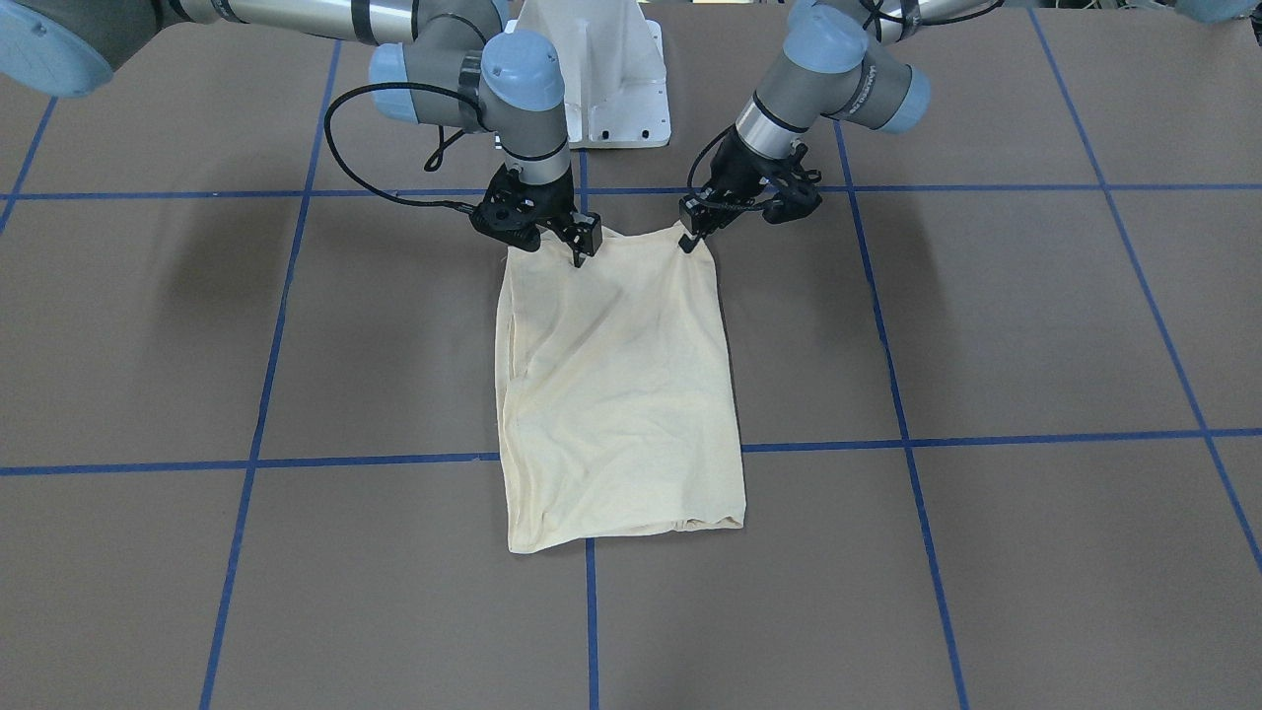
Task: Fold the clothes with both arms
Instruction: 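Move the right gripper along the shirt edge to its near corner, then grasp the shirt's near corners with both grippers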
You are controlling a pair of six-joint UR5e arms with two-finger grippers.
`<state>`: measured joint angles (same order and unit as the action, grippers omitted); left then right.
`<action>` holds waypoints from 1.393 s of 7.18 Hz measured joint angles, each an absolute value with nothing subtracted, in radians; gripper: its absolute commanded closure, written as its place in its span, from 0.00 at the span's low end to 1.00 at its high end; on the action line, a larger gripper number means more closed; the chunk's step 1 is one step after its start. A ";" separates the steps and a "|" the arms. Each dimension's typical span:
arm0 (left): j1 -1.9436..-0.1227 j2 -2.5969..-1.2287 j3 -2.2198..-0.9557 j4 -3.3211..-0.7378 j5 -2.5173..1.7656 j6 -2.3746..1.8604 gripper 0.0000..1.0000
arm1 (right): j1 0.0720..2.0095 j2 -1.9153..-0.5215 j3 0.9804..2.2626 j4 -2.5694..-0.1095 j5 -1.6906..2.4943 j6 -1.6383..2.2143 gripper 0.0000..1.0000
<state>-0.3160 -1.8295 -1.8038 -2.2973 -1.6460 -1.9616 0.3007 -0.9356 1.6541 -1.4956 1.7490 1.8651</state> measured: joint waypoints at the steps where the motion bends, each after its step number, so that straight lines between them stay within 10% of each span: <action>1: -0.316 -1.830 -1.803 -2.298 -1.646 -1.962 1.00 | 0.301 -0.935 1.655 -1.500 1.747 1.866 1.00; 10: -0.310 -1.832 -1.803 -2.300 -1.647 -1.963 1.00 | 0.305 -0.942 1.700 -1.536 1.762 1.895 1.00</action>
<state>-0.3095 -1.8315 -1.8034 -2.3000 -1.6468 -1.9634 0.3052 -0.9422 1.6998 -1.5363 1.7616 1.8954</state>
